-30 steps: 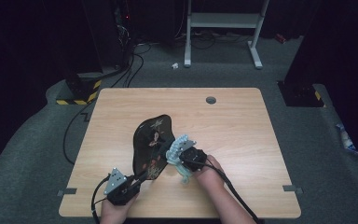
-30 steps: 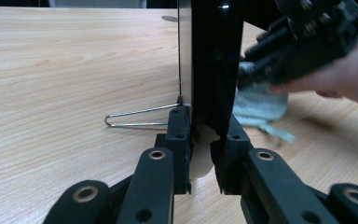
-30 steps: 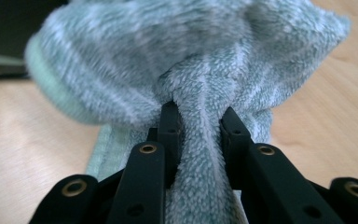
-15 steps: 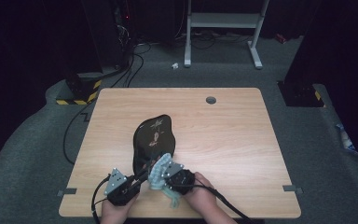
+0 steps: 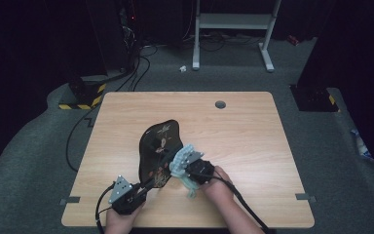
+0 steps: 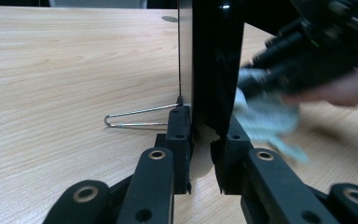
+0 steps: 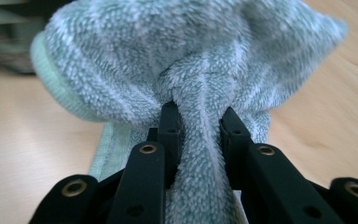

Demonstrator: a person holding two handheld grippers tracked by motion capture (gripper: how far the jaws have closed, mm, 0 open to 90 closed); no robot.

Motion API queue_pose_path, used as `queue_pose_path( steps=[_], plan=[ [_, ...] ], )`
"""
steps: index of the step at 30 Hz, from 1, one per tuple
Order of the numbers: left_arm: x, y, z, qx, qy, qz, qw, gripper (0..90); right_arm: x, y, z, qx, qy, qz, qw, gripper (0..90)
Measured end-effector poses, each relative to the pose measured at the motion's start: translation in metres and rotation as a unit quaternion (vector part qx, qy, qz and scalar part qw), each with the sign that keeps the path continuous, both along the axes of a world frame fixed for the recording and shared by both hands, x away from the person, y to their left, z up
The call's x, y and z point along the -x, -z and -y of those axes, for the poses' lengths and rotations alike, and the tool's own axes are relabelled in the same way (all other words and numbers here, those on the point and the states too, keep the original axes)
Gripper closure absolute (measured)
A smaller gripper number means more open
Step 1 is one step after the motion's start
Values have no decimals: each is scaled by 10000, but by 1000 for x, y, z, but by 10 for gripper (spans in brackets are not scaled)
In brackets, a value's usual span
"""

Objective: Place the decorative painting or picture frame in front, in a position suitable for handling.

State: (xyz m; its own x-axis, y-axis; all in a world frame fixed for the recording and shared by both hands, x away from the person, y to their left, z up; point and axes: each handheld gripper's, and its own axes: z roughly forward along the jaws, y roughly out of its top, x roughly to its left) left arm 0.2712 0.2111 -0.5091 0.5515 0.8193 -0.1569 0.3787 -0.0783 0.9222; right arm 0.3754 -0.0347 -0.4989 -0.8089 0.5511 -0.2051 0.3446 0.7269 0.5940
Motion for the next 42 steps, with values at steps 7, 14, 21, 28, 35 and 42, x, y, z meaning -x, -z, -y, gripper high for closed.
queue_pose_path(
  steps=[7,14,21,28,35,42],
  plan=[
    [0,0,0,-8,4,-2,10000,779,48,3,-28,5,-746,50,9972,746],
    [-1,-8,-4,-43,-18,-29,10000,667,50,5,-24,-91,-729,19,9973,745],
    [-4,-30,-7,-5,-8,169,9999,570,50,5,-22,-105,-742,43,9972,744],
    [-12,-52,-7,38,-24,302,9995,556,50,7,-21,-149,-712,41,9973,744],
    [-23,-70,-4,186,-19,490,9986,591,49,7,-21,-183,-704,9,9974,744],
    [-26,-77,-5,332,-99,546,9979,759,49,6,-19,-218,-684,-6,9974,744]
  ],
)
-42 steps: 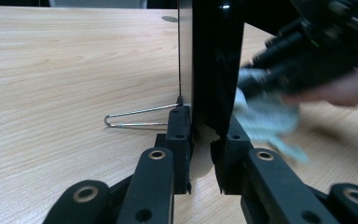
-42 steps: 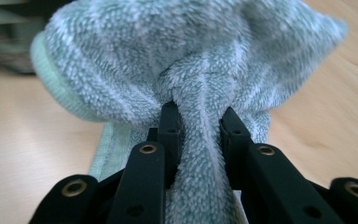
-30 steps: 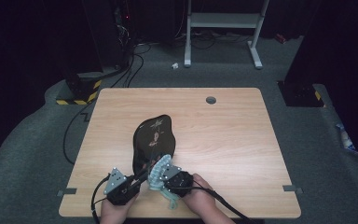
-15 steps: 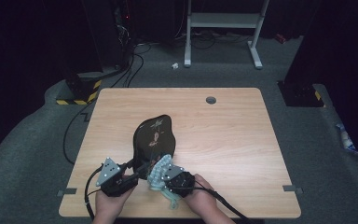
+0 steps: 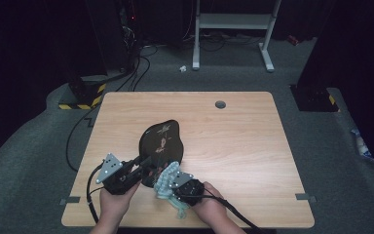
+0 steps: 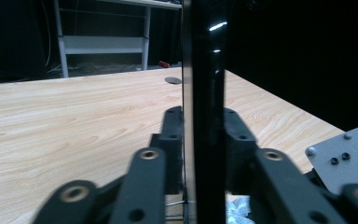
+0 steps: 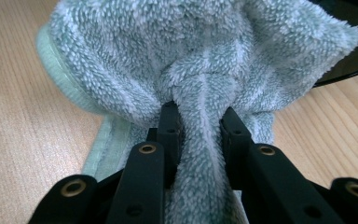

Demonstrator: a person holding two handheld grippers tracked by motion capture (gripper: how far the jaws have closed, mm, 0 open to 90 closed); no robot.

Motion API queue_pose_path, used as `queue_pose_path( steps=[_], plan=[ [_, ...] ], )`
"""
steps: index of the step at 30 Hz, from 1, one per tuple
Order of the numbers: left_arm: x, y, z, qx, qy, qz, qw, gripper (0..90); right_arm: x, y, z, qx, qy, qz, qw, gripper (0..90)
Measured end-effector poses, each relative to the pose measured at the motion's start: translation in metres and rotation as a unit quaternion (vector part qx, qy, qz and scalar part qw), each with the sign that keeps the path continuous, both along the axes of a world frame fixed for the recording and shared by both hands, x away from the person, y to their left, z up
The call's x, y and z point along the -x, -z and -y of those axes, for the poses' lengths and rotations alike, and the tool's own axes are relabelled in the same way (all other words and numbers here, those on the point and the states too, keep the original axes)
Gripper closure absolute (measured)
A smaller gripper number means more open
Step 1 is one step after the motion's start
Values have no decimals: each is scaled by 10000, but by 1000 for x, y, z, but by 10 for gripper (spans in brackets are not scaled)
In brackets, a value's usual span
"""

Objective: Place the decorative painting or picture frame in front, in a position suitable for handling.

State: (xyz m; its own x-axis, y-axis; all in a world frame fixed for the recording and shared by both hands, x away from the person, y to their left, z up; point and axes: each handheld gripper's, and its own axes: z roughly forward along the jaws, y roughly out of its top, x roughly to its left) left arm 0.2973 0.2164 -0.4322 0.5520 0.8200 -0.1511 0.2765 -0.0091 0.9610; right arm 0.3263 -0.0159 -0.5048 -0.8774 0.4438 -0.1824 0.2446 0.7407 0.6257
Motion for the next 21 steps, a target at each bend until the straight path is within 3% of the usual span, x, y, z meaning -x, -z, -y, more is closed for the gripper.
queue_pose_path(
  steps=[8,9,13,18,21],
  plan=[
    [2,2,2,-40,-97,72,9999,778,-22,-24,12,-107,526,214,9983,746],
    [2,2,2,-31,-87,71,9999,779,-24,-28,11,-99,494,273,9984,747],
    [1,2,1,-11,-74,56,10000,779,-10,-39,-3,-114,217,395,9989,748],
    [1,1,1,-39,-80,39,10000,781,26,-45,-31,-224,-490,412,9977,748],
    [1,1,0,-7,-74,-13,10000,780,38,-46,-41,-213,-681,445,9965,748]
  ],
)
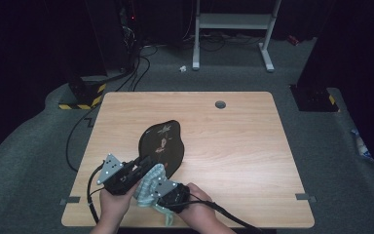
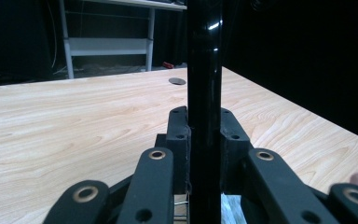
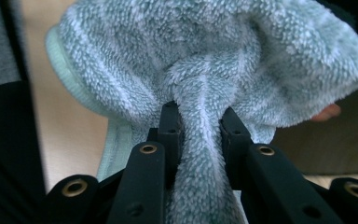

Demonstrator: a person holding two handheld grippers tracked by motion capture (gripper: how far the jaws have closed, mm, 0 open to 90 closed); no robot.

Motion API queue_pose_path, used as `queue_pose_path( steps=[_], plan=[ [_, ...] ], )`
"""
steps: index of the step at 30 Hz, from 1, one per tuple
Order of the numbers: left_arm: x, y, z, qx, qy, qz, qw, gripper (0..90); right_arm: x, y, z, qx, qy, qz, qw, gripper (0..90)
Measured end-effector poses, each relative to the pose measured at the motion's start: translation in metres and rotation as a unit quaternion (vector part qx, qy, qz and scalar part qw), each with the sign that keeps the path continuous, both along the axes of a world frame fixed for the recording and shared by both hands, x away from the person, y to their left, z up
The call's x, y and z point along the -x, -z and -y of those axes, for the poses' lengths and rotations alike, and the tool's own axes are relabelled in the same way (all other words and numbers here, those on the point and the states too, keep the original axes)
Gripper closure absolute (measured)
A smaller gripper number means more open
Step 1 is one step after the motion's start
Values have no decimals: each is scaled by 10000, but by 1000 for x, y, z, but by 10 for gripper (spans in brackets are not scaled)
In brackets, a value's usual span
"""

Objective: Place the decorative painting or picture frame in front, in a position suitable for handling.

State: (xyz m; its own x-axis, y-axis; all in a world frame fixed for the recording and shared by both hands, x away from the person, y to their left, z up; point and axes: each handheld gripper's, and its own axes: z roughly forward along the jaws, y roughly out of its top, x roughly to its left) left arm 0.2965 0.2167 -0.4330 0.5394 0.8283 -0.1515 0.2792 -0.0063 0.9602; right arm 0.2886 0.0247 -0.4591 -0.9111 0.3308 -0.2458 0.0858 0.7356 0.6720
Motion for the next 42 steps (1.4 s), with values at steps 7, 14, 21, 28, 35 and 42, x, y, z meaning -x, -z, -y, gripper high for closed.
queue_pose_path(
  steps=[7,14,21,28,35,42],
  plan=[
    [0,0,-1,15,58,-6,10000,779,-28,-5,19,-180,453,-3,9988,748],
    [-1,2,0,44,39,69,10000,781,-57,-7,40,-389,1021,-120,9939,750],
    [-1,2,-1,23,34,59,10000,782,-15,-11,8,-307,248,31,9992,750],
    [-1,2,-1,44,44,56,10000,782,-26,-13,13,-278,490,181,9982,750],
    [-1,2,0,78,49,56,9999,781,-65,-5,40,-333,1218,-19,9920,752],
    [-2,3,-1,76,16,57,10000,782,-20,16,7,6,300,-155,9994,752]
  ],
)
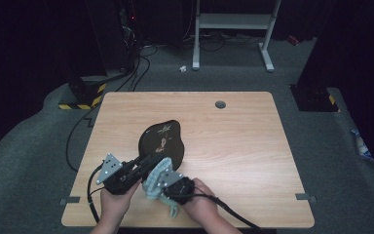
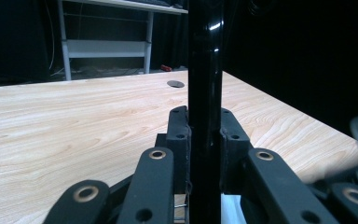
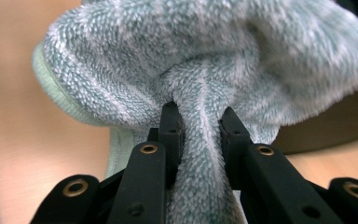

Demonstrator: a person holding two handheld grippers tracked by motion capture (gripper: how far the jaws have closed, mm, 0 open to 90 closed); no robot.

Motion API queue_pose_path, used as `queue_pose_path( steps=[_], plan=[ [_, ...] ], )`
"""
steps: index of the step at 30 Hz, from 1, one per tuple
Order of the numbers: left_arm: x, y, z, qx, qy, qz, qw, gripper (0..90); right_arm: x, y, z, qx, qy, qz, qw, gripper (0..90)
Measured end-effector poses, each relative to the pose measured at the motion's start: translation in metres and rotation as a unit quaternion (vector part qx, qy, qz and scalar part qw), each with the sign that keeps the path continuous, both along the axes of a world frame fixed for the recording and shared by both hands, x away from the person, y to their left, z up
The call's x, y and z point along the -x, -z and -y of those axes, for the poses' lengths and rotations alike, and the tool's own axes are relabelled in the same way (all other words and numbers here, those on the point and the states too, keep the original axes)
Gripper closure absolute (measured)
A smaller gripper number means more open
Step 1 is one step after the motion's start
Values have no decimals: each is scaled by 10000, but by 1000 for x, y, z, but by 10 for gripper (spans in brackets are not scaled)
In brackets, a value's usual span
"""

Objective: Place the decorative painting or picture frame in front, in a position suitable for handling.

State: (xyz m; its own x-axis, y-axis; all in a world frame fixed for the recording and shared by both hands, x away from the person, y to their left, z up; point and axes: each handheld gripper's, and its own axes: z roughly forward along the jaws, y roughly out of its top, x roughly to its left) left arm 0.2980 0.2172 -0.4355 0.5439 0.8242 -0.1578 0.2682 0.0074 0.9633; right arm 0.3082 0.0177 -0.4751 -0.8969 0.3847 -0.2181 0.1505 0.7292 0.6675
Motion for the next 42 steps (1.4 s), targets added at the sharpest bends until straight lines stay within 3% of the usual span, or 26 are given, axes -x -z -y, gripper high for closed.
queue_pose_path(
  steps=[2,4,8,12,14,16,20,24,28,35,36,39,42],
  plan=[
    [0,0,0,7,-1,2,10000,782,9,6,-8,104,-168,20,9998,751],
    [0,0,0,18,0,2,10000,782,6,7,-5,29,-118,-63,9999,751],
    [0,0,0,26,16,3,10000,782,-17,3,14,-24,318,-72,9995,751],
    [0,1,0,51,19,9,10000,782,-45,9,34,62,854,-138,9962,752],
    [0,1,0,47,9,3,10000,782,-52,14,40,100,977,-192,9950,752],
    [1,1,1,37,5,9,10000,782,-45,14,36,83,855,-170,9962,752],
    [0,1,0,31,2,4,10000,782,-15,1,13,-18,289,19,9996,752],
    [1,1,0,42,-6,2,10000,782,-2,-20,3,-331,87,143,9993,752],
    [0,1,0,38,-7,-4,10000,782,-6,-15,5,-268,103,141,9995,752],
    [0,1,0,54,-17,12,10000,782,-23,35,18,204,326,-323,9987,752],
    [0,1,0,57,-19,14,10000,782,-23,36,20,122,362,-369,9986,752],
    [0,1,1,48,-27,25,10000,782,-20,28,18,198,353,-256,9989,752],
    [0,1,2,62,-22,16,10000,782,-16,7,16,-73,290,-69,9995,752]
  ],
)
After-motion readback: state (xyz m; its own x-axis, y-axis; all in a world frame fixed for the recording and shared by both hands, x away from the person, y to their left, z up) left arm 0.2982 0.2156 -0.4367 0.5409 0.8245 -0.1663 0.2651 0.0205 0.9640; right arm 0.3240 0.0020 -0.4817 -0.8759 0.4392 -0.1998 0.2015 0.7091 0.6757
